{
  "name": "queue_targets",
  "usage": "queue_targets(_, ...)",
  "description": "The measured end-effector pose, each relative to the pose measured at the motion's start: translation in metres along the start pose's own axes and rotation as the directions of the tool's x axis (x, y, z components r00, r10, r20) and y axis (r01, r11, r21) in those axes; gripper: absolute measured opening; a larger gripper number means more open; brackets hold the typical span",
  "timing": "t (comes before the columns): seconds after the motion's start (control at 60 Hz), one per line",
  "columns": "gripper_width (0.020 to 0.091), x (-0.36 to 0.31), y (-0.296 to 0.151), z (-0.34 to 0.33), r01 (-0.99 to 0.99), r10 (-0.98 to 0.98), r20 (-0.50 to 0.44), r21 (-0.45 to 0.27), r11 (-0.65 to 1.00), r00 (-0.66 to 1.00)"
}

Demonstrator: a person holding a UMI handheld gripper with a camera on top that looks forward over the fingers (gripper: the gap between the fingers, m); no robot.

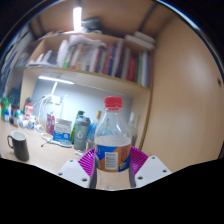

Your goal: Pour water

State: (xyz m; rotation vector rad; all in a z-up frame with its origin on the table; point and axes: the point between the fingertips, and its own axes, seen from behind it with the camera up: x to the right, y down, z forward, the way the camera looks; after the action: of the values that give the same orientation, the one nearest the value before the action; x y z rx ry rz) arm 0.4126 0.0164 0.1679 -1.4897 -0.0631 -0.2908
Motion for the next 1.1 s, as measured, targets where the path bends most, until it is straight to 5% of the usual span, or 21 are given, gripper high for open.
queue_targets(0.133, 0.0453, -0.054, -0.076, 0.003, 0.436, -0.439, -0.007, 0.120, 0.892, 0.899)
queue_targets(0.25, 0.0451, -0.118, -0.120, 0.014, 0.804, -0.811, -0.080, 0.215, 0.554, 0.580)
queue_targets(0.367, 0.0450, -0.181, -0.123, 0.025, 0.941, -0.965, -0.104, 0.268, 0.207, 0.242)
queue_targets(0.7, 0.0450, -0.279, -0.103, 0.035, 0.785, -0.826, -0.329, 0.287, -0.549, -0.458)
queue_targets(1.1, 0.0452, -0.282, -0.103, 0.038, 0.742, -0.784, -0.349, 0.279, -0.610, -0.513)
